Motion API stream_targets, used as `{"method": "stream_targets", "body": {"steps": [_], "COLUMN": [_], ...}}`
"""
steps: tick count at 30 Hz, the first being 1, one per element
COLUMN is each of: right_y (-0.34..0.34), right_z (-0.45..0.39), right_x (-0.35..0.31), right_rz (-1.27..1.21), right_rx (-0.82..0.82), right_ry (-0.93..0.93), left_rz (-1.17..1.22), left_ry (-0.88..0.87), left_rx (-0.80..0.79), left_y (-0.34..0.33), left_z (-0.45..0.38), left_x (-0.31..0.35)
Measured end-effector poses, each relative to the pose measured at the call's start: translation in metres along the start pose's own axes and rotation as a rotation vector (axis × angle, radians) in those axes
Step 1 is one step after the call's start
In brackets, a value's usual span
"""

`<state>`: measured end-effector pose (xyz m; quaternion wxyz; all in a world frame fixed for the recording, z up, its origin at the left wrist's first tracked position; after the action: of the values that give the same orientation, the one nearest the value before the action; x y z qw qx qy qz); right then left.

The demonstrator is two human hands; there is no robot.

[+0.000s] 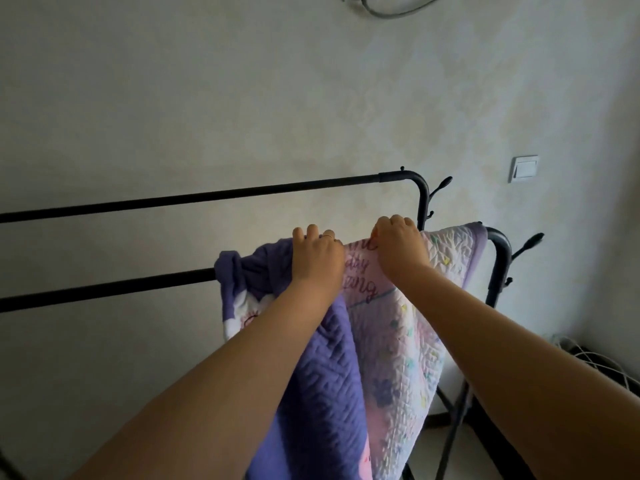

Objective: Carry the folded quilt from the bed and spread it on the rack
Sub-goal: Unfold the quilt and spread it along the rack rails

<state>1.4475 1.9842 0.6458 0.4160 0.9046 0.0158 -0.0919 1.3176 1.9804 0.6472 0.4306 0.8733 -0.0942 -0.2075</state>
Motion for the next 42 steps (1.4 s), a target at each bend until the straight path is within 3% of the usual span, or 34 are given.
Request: {"method": "stream_targets", "body": {"steps": [12,21,29,32,37,42], "right_y": [-0.009,-0.008,-0.006,0.000,-0.022,-0.039], "right_z": [0.006,0.009,0.011,0.014,0.033,0.034], "right_x": [-0.024,-0.021,-0.041,-0.089,-0.188,-0.226], "right_rz": [0.060,0.121,0.171,0.138,-0.143,-0.201], "right_rx": [0.013,0.052,0.023,0.052,-0.034,-0.082], "right_ry": [-0.106,-0.205,-0.397,-0.267,0.123,0.141], "left_rz": [-0.053,-0.220,-0.138,-0.067,0.136,0.132], "left_ry": [0.010,0.183,0.273,0.325,0.159,0.191], "left_rx": [0.018,-0.003,-0.050,0.015,0.178,0.216], "left_y": [-0.014,-0.018,-0.033,-0.026,-0.007,-0.010], "left_z": [0.015,0.089,0.114,0.114,0.108,0.100], "left_x": [-0.064,-0.233,-0.282,-0.274,-0.207,-0.183]}}
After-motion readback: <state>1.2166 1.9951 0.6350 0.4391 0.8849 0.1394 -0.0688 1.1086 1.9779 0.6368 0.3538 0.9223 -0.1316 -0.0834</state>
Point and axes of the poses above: each hand's wrist, its own z-axis away from the middle knuckle, its own y-axis out of the back of the hand, x = y × z, the point moved 7 cm from there along -z, towards the middle knuckle, and after that the axes turned 1 degree about x, right-handed, at the moved point
